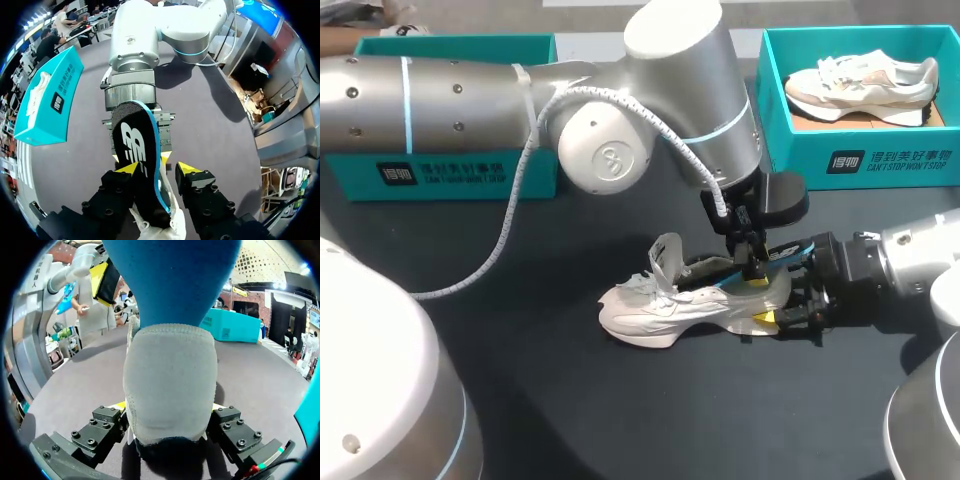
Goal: Take the shoe out of the shoebox, open the shoe tongue, remove and reinsert the insole, then place the shoe into the shoebox
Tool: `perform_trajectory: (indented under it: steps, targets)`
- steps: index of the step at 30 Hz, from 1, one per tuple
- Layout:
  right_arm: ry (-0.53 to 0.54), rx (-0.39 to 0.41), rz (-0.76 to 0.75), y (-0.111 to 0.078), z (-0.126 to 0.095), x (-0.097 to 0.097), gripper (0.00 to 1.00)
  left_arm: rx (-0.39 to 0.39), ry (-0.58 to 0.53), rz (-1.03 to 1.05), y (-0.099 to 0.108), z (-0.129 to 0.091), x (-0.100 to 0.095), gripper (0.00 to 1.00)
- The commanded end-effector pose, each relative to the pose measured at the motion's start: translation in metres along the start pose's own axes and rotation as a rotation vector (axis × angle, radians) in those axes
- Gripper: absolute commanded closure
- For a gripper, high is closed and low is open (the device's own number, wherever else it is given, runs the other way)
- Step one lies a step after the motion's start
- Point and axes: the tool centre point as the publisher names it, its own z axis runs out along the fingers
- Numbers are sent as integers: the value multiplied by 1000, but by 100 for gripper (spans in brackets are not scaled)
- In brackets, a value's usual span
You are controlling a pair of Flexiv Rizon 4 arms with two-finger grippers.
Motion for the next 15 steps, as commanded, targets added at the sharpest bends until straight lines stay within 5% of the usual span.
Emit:
perform_trajectory:
  steps: [1, 15]
  targets:
    - [-2, 5, 1, -2, 6, -1, 100, 5, -139, -10, 3, -3, 11, 58]
    - [-2, 5, 1, -2, 6, -1, 100, 95, -317, -48, -2, -2, -6, 61]
